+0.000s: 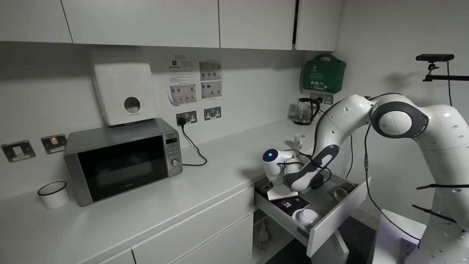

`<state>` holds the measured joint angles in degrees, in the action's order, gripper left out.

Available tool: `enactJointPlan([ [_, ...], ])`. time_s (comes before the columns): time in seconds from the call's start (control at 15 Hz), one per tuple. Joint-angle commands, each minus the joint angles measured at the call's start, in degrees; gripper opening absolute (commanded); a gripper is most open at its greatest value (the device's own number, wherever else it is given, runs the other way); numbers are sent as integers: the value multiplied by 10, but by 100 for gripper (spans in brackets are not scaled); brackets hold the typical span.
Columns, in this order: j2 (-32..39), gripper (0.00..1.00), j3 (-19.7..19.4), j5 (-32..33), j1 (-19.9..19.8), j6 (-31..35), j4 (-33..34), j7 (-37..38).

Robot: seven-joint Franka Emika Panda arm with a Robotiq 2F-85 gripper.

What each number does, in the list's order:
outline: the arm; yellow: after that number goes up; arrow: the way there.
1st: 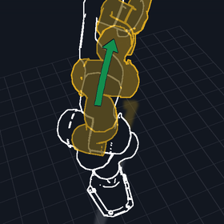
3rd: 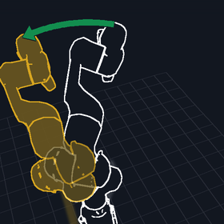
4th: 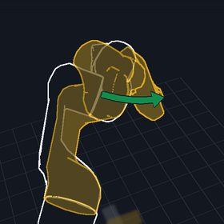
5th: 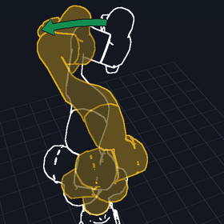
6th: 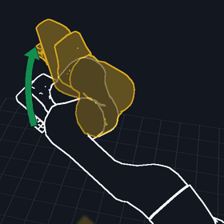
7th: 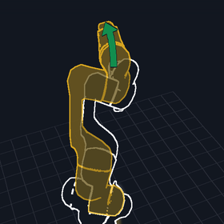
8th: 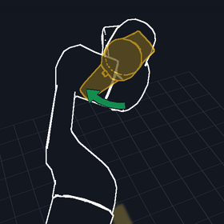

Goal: Put the black and white mugs inside the drawer

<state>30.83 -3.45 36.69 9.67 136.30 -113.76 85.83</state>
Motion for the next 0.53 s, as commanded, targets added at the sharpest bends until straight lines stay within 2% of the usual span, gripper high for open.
enactJointPlan([
  [0.0, -2, 5, -31, 15, 32, -2, 7, 40],
  [0.47, 2, 5, -51, 43, 55, -11, 6, 91],
])
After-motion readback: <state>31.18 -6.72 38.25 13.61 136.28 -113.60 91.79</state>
